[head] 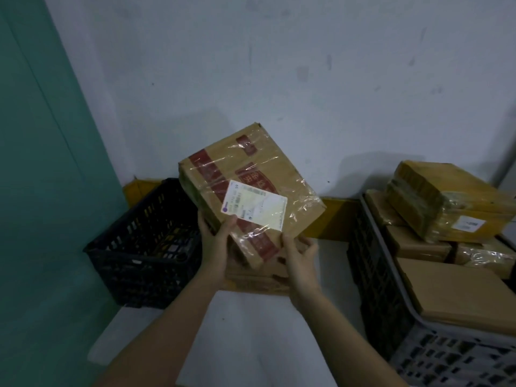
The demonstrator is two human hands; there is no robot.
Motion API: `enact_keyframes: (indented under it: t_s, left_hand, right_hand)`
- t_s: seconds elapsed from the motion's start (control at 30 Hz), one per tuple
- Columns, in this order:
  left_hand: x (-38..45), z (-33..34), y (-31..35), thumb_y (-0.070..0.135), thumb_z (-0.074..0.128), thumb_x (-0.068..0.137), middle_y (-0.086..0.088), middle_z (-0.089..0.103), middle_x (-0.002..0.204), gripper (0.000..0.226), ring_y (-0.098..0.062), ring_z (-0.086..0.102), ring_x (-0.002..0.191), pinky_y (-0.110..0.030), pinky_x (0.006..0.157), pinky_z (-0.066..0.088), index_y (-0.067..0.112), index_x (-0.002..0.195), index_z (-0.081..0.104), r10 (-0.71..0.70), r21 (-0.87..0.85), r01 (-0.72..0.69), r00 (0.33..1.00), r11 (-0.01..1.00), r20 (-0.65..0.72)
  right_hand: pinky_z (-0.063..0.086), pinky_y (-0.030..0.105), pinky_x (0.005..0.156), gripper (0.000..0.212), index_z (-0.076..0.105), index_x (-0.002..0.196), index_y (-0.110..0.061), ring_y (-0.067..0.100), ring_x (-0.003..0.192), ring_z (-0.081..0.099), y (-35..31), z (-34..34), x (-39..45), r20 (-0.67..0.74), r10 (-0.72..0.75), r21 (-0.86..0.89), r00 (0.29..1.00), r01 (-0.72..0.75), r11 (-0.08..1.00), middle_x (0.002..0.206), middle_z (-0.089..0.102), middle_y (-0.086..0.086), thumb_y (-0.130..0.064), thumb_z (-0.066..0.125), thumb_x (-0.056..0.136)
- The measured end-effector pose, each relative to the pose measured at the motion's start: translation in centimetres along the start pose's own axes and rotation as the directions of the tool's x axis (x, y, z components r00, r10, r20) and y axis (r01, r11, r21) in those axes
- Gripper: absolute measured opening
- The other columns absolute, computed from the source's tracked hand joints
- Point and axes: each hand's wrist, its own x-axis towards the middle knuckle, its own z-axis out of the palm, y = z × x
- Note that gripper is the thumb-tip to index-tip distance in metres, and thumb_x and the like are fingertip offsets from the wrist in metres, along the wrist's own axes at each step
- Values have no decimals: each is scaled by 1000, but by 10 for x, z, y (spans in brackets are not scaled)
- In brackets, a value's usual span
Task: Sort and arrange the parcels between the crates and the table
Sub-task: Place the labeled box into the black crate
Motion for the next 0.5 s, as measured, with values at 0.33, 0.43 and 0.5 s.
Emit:
enact_keyframes:
  t_s: [0.33, 0.43, 0.5]
  left_hand:
    - [24, -43, 49, 30, 75, 73, -12, 67, 125, 73, -34, 67, 109, -46, 87, 54, 26, 141, 50, -83, 173, 28, 943, 984, 321]
    - [20, -41, 53, 37, 81, 67, -12, 68, 124, 83, -36, 67, 109, -49, 89, 53, 28, 143, 48, -131, 249, 43, 929, 968, 347]
    - [18, -38, 55, 42, 85, 67, -12, 69, 123, 85, -36, 68, 108, -49, 90, 54, 27, 143, 48, -127, 282, 40, 946, 959, 298]
  right_hand:
    - [55, 39, 80, 82, 11, 153, -43, 19, 114, 59, -42, -43, 29, 246, -89, -190, 965, 138, 972, 148, 43, 2, -57, 61, 89]
    - [56, 61, 85, 75, 22, 150, -38, 43, 108, 65, -37, -34, 25, 215, -97, -113, 972, 124, 986, 120, 64, 1, -40, 68, 91]
    - [57, 59, 84, 65, 30, 145, -35, 38, 104, 68, -28, -29, 22, 175, -119, -48, 977, 129, 990, 108, 67, -1, -32, 68, 93]
